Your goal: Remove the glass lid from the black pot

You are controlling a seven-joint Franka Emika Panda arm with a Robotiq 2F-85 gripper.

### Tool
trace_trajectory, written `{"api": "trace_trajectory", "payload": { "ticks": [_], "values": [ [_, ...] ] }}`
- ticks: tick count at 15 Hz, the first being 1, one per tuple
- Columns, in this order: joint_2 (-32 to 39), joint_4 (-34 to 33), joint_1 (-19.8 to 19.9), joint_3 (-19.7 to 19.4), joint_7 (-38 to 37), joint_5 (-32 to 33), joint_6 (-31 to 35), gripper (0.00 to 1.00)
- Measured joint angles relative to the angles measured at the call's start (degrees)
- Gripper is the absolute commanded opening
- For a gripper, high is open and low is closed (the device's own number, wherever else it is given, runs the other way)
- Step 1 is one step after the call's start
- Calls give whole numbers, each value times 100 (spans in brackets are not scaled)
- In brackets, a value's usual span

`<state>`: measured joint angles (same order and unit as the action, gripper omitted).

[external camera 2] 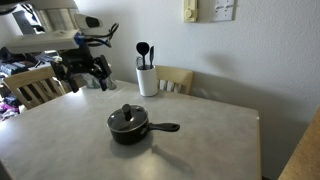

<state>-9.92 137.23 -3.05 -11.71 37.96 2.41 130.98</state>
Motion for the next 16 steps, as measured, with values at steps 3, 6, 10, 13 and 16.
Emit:
{"api": "trace_trajectory", "payload": {
  "ticks": [3, 6, 10, 13, 16],
  "values": [
    [585, -134, 1, 71, 138, -196, 507, 100],
    [1252, -503, 40, 219, 918, -658, 654, 100],
    [2041, -1288, 294, 501, 1954, -699, 496, 100],
    [2314, -1738, 394, 552, 1972, -388, 344, 100],
    [2331, -1793, 415, 575, 1961, -368, 321, 100]
  ]
}}
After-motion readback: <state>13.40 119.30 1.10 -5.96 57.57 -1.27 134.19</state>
